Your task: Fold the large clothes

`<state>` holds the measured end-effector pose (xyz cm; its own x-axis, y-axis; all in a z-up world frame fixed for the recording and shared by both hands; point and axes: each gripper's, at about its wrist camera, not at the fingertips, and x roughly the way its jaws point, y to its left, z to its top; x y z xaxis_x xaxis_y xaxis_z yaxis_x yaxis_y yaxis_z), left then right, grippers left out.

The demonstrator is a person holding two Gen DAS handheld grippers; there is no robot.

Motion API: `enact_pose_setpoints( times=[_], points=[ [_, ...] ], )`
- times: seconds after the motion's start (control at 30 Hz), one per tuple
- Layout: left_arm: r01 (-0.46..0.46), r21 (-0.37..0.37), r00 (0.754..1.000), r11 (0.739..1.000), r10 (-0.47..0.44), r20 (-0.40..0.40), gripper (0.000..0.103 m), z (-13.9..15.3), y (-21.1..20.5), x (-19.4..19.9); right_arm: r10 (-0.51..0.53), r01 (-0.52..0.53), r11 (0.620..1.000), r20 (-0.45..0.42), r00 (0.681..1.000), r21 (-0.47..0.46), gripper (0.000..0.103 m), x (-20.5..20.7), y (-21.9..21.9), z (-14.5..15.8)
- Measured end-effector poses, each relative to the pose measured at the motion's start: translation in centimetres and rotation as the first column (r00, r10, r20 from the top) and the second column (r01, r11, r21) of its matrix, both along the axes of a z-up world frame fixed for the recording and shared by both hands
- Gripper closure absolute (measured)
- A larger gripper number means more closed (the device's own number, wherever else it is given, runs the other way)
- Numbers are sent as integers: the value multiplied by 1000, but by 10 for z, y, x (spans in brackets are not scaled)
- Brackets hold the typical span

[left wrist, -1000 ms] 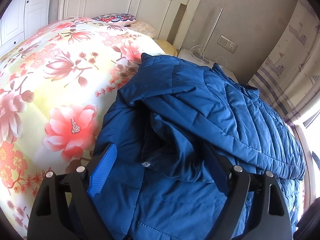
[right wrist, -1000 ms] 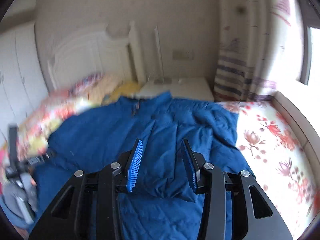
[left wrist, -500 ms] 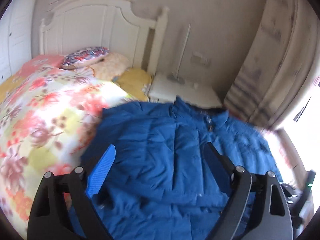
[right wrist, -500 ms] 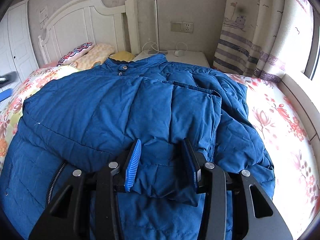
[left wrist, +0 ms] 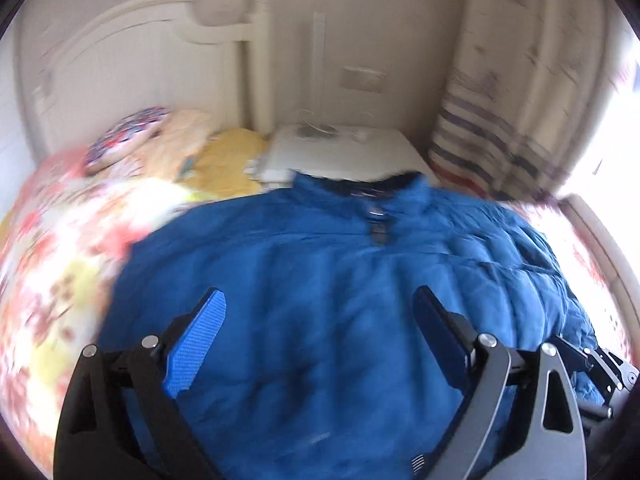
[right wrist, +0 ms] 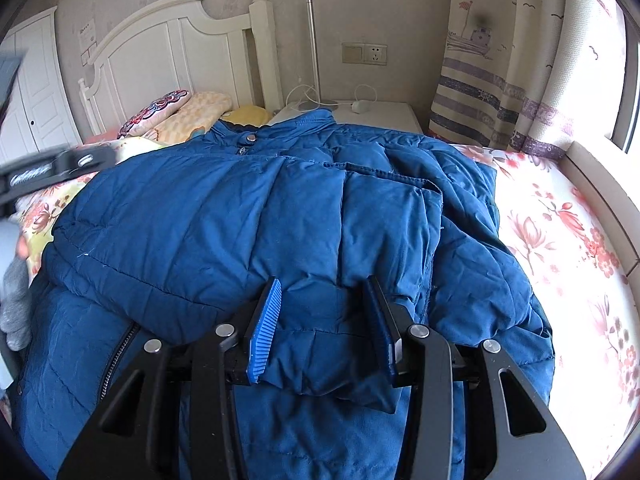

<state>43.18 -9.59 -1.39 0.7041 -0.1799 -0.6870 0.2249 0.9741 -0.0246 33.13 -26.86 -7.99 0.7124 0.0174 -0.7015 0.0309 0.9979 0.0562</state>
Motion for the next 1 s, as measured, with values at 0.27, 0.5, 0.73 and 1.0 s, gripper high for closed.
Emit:
enact_pose_setpoints(
  times=[0.27, 0.5, 0.73, 1.0],
  points=[
    [89, 55, 990, 995, -82, -114, 4, -43, -40, 21, 0, 0, 1000, 2, 1000, 7, 61, 0, 0, 0],
    [-156, 28, 987, 987, 157, -42, 5, -19, 79, 44, 1, -1, 1000, 6, 1000, 25, 60, -1, -2, 0],
    [-192, 10, 973, 981, 191, -131, 3, -65, 129, 58, 9, -10, 1000, 8, 1000, 7, 59, -1, 2, 1],
    [-193, 8, 974, 981, 193, -116, 3, -66, 130, 55, 37, -28, 996, 98, 995, -85, 58, 15, 22, 55]
  ],
)
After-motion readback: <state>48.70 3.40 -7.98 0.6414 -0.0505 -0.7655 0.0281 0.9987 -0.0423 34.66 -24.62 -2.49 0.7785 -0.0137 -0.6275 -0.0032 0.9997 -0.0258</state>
